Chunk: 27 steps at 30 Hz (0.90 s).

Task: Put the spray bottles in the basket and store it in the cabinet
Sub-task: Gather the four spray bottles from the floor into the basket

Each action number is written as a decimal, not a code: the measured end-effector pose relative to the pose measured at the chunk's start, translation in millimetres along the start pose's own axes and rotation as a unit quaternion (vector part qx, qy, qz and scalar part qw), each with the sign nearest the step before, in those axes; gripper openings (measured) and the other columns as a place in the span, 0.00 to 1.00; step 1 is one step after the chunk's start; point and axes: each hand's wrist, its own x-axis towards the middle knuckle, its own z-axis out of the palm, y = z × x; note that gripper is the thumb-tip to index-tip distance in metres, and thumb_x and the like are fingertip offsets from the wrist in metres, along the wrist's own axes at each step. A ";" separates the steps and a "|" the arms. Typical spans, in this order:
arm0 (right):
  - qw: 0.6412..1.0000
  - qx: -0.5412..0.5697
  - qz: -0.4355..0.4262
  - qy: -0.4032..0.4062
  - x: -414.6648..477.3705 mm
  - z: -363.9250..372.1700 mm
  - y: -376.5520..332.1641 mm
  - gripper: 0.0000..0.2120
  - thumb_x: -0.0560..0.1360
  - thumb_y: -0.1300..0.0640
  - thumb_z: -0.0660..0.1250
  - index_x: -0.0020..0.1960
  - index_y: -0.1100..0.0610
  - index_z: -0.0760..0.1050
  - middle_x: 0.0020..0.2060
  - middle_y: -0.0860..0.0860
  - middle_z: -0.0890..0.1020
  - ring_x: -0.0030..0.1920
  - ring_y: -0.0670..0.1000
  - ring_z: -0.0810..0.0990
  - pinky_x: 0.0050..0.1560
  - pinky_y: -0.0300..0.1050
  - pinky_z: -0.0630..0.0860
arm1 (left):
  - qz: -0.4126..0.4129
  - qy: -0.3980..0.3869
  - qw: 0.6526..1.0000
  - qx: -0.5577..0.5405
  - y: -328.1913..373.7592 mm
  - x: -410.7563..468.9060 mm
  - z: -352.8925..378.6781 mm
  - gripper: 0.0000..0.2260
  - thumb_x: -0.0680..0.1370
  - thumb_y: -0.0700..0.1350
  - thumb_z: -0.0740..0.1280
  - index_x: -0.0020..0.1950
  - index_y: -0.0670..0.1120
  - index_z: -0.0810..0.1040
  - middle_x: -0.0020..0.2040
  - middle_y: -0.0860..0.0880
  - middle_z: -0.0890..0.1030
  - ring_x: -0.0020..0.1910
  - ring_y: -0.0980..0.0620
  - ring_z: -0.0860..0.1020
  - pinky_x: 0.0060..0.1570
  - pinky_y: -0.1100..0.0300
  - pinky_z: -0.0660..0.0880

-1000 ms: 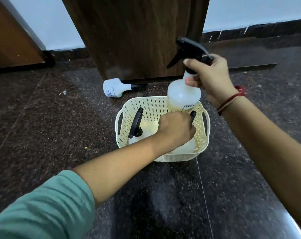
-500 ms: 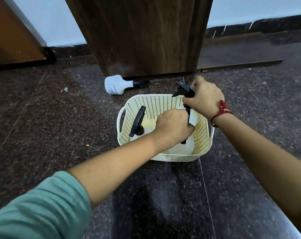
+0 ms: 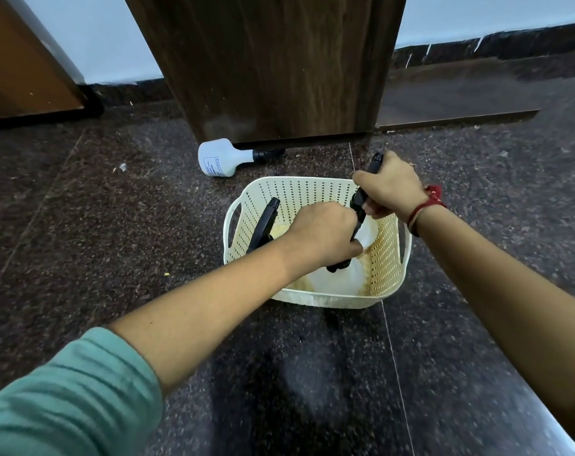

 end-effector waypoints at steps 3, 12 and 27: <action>0.999 0.048 0.021 -0.011 0.5 1.8 1.8 0.15 0.71 0.52 0.63 0.53 0.59 0.64 0.32 0.59 0.84 0.32 0.61 0.84 0.35 0.56 0.83 | 0.016 -0.024 1.000 -0.005 -5.9 0.7 -0.1 0.19 0.73 0.54 0.65 0.28 0.50 0.61 0.28 0.54 0.64 0.36 0.48 0.71 0.33 0.58 0.64; 0.994 -0.097 -0.032 0.038 1.2 -10.7 12.8 0.40 0.70 0.28 0.57 0.65 0.61 0.65 0.47 0.61 0.83 0.46 0.63 0.82 0.41 0.49 0.75 | -0.120 0.071 0.981 -0.133 -71.9 19.8 -44.4 0.30 0.69 0.73 0.57 0.29 0.46 0.74 0.25 0.49 0.78 0.28 0.51 0.77 0.28 0.59 0.70; 0.951 -0.141 -0.269 0.056 19.1 28.3 -39.1 0.27 0.75 0.35 0.52 0.63 0.53 0.70 0.28 0.43 0.74 0.36 0.53 0.78 0.35 0.46 0.71 | -0.282 -0.125 0.946 0.098 -249.1 91.6 44.8 0.37 0.73 0.54 0.70 0.75 0.47 0.53 0.75 0.44 0.55 0.74 0.40 0.54 0.67 0.34 0.55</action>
